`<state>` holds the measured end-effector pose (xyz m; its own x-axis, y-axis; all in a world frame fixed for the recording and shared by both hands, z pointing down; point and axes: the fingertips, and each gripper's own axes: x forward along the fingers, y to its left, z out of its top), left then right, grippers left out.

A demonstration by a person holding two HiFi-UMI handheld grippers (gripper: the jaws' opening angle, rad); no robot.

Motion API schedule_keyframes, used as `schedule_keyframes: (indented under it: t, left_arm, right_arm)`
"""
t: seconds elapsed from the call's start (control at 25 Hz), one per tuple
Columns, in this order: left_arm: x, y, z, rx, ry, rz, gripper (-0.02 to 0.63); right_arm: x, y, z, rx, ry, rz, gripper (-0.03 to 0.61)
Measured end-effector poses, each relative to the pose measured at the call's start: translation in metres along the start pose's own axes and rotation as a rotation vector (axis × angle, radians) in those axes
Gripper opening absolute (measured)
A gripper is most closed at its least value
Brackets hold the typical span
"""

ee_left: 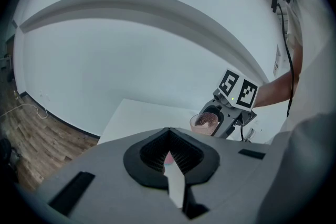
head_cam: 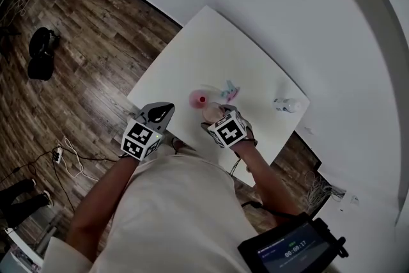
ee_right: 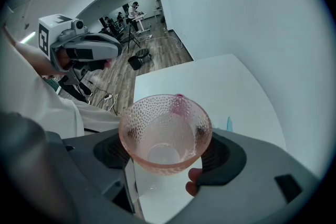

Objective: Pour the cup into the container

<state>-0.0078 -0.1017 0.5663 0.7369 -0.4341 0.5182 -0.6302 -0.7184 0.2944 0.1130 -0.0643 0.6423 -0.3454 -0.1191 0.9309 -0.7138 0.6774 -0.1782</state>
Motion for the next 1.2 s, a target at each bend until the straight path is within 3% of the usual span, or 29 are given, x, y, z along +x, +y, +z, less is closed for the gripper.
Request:
schedule_keyframes:
  t: [1.2]
  left_arm:
    - [-0.001,0.017,-0.01,-0.036,-0.009,0.013,0.01]
  right_arm:
    - [0.017,0.001,0.004,-0.015,0.2,0.086,0.38]
